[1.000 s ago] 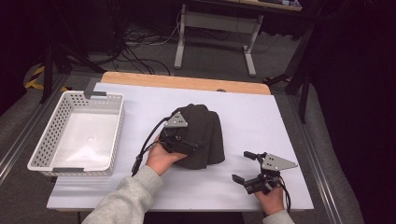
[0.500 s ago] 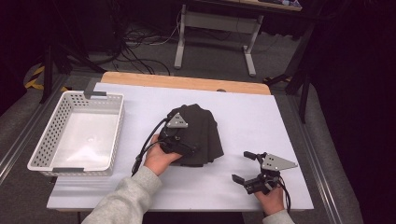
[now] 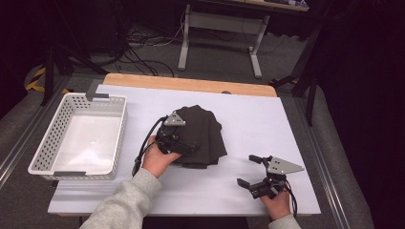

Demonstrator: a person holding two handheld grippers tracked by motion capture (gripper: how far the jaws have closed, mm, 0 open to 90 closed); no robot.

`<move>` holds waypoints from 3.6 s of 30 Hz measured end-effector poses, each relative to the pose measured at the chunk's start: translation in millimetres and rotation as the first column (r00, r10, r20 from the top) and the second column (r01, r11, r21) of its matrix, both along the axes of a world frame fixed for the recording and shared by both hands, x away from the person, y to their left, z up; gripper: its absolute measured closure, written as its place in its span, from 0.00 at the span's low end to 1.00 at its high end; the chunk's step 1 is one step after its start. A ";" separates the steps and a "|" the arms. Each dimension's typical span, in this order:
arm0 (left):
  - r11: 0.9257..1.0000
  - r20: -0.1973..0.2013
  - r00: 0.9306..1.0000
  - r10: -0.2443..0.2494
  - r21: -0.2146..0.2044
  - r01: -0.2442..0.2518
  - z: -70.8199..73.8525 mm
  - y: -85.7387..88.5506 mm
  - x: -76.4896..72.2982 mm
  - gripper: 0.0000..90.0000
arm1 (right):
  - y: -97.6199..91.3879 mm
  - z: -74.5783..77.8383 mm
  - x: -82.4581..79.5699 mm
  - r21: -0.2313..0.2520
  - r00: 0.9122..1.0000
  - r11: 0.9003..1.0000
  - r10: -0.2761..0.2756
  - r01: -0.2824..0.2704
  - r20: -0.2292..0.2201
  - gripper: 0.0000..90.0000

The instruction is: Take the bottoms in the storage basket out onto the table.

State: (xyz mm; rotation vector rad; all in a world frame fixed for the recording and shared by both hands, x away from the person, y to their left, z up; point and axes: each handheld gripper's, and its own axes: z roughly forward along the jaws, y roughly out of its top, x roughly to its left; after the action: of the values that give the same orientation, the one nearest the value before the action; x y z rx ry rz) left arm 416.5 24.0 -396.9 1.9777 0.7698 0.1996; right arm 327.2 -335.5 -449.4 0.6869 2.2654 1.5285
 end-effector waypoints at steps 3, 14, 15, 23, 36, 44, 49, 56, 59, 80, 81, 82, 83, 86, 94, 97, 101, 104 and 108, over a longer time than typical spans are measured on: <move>1.000 0.020 1.000 0.017 -0.005 -0.017 4.7 9.8 -1.3 0.00 | -0.3 0.1 -0.1 0.002 1.000 1.000 0.000 0.000 -0.001 0.00; 0.999 0.076 0.997 0.029 -0.019 -0.027 15.6 34.8 -17.5 0.00 | 0.1 0.1 -0.1 0.000 1.000 1.000 0.000 0.000 -0.001 0.00; 0.999 0.076 0.997 0.029 -0.019 -0.027 15.6 34.8 -17.5 0.00 | 0.1 0.1 -0.1 0.000 1.000 1.000 0.000 0.000 -0.001 0.00; 0.998 0.078 0.997 0.001 -0.055 0.003 16.0 52.0 -31.0 0.00 | 0.4 0.2 -0.3 -0.001 1.000 1.000 0.000 0.000 0.000 0.00; 0.996 0.108 0.993 -0.054 -0.063 0.061 12.5 67.6 -58.7 0.00 | 0.4 0.4 -0.7 0.000 1.000 1.000 0.006 -0.006 0.002 0.00; 0.995 0.103 0.993 -0.052 -0.082 0.061 -1.8 76.5 -70.0 0.00 | 0.5 0.6 -0.9 0.003 1.000 1.000 0.012 -0.012 0.002 0.00; 0.992 0.094 0.994 -0.048 -0.110 0.058 -8.6 79.7 -72.4 0.00 | 0.6 0.5 -0.9 0.002 1.000 1.000 0.012 -0.012 0.002 0.00; 0.991 0.096 0.995 -0.027 -0.132 0.039 -25.0 86.4 -77.3 0.00 | 0.6 0.7 -1.1 0.004 1.000 1.000 0.016 -0.016 0.002 0.00; 0.990 0.097 0.995 -0.029 -0.134 0.042 -35.3 88.5 -79.2 0.00 | 0.8 0.6 -1.1 0.004 1.000 1.000 0.018 -0.018 0.002 0.00; 0.990 0.112 0.993 -0.047 -0.126 0.061 -67.6 87.4 -81.1 0.00 | 1.0 0.5 -1.0 0.006 1.000 1.000 0.027 -0.027 0.000 0.00; 0.991 0.123 0.991 -0.044 -0.123 0.059 -68.8 86.6 -81.3 0.00 | 1.0 0.5 -1.0 0.006 1.000 1.000 0.026 -0.026 0.000 0.00; 0.992 0.126 0.991 -0.044 -0.112 0.058 -69.6 85.6 -81.5 0.00 | 1.0 0.5 -1.1 0.007 1.000 1.000 0.028 -0.028 0.000 0.00; 0.993 0.128 0.991 -0.047 -0.102 0.061 -69.5 84.7 -82.2 0.00 | 1.1 0.4 -1.1 0.006 1.000 1.000 0.027 -0.027 -0.001 0.00; 0.995 0.122 0.992 -0.026 -0.088 0.037 -69.6 83.0 -82.3 0.00 | 1.4 0.4 -1.2 0.004 1.000 1.000 0.029 -0.029 -0.001 0.00; 0.997 0.111 0.993 -0.027 -0.075 0.036 -69.6 81.9 -80.5 0.00 | 1.8 0.3 -1.1 0.003 1.000 1.000 0.030 -0.030 -0.002 0.00; 0.997 0.109 0.994 -0.023 -0.076 0.031 -69.6 82.1 -80.4 0.00 | 1.7 0.3 -1.1 0.003 1.000 1.000 0.030 -0.030 -0.003 0.00; 0.997 0.105 0.994 -0.016 -0.078 0.024 -69.6 82.1 -80.1 0.00 | 1.8 0.2 -1.0 0.004 1.000 1.000 0.031 -0.031 -0.004 0.00; 0.996 0.107 0.994 -0.012 -0.081 0.021 -69.6 82.6 -80.4 0.00 | 1.7 0.2 -1.1 0.005 0.999 0.999 0.032 -0.032 -0.005 0.00; 0.996 0.109 0.994 -0.011 -0.086 0.021 -69.6 82.9 -80.7 0.00 | 1.6 0.2 -1.0 0.007 1.000 0.999 0.031 -0.031 -0.006 0.00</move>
State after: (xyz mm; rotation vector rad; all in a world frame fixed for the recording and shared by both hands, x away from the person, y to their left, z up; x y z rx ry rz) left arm 335.8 106.9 -466.5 1.8744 0.6813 0.2575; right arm 326.2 -333.9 -449.1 0.6626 2.2869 1.5510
